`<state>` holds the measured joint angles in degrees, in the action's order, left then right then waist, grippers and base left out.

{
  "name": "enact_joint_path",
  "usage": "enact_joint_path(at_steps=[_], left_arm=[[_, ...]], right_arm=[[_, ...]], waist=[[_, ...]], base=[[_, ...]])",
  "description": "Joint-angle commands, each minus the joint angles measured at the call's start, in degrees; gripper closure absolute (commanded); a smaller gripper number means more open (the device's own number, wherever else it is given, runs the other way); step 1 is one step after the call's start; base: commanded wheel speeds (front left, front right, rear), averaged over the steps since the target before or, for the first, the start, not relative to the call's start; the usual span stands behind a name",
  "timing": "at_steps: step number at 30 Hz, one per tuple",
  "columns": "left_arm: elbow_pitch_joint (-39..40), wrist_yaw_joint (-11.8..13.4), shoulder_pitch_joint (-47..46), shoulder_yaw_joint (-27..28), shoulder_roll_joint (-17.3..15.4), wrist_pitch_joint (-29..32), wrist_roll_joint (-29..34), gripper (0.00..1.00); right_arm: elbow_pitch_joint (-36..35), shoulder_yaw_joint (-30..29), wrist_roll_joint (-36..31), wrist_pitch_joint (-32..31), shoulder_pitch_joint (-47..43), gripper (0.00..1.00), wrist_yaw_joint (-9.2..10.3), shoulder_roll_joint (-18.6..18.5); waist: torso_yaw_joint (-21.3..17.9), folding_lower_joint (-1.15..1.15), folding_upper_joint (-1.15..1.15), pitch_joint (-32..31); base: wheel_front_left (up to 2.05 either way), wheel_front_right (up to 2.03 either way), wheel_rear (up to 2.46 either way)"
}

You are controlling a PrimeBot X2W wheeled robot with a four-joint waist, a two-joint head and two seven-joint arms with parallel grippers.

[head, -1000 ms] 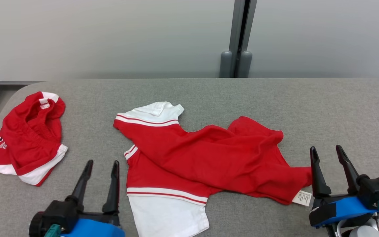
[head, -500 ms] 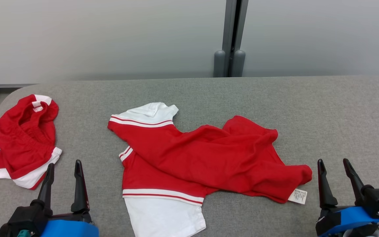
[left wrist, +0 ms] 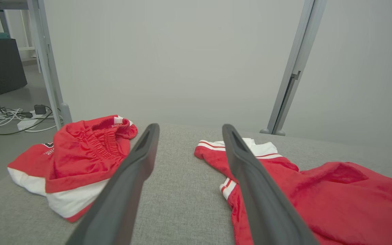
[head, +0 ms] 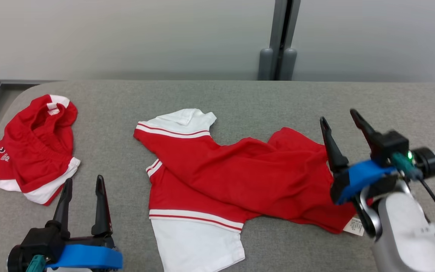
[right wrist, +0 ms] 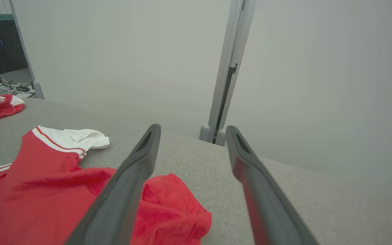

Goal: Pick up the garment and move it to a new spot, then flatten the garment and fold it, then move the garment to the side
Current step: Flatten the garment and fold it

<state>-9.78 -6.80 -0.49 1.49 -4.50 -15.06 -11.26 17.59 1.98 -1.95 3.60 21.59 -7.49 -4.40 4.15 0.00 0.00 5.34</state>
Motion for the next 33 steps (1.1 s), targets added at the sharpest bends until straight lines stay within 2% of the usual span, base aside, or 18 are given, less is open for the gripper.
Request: enact_joint_path(at_steps=[1, 7, 15, 26, 33], left_arm=[[0.19, -0.22, -1.21, -0.03, 0.27, -0.16, 0.33, 0.00], [0.22, -0.44, -2.50, -1.03, 0.88, -0.16, 0.42, 0.00], [-0.12, -0.70, -4.71, -2.72, 1.50, -0.16, -0.39, 0.00], [-0.39, -0.75, -6.57, -5.71, 1.63, -0.16, -2.23, 0.00], [-0.76, -0.55, -7.21, -6.72, 1.64, -0.16, -2.77, 0.00]], right_arm=[[1.03, 0.93, -0.33, -1.20, 1.96, 0.00, -0.01, -0.84], [7.56, 5.04, 0.03, -6.52, 11.33, 0.00, -0.01, -3.93], [20.09, 7.56, 0.68, -10.03, 18.50, 0.00, -0.01, -7.23], [38.15, 7.69, -0.53, -11.40, 23.17, 0.00, -0.01, -8.34], [44.09, 7.57, -2.02, -10.04, 25.84, 0.00, -0.01, -8.83]], waist=[[0.81, 0.00, 0.00, 0.69], [3.64, 0.00, 0.00, 2.86], [7.97, 0.00, 0.00, 6.36], [11.54, 0.00, 0.00, 8.66], [12.12, 0.00, 0.00, 9.26]], base=[[0.00, 0.00, 0.00], [0.00, 0.00, 0.00], [0.00, 0.00, 0.00], [0.00, 0.00, 0.00], [0.00, 0.00, 0.00]])
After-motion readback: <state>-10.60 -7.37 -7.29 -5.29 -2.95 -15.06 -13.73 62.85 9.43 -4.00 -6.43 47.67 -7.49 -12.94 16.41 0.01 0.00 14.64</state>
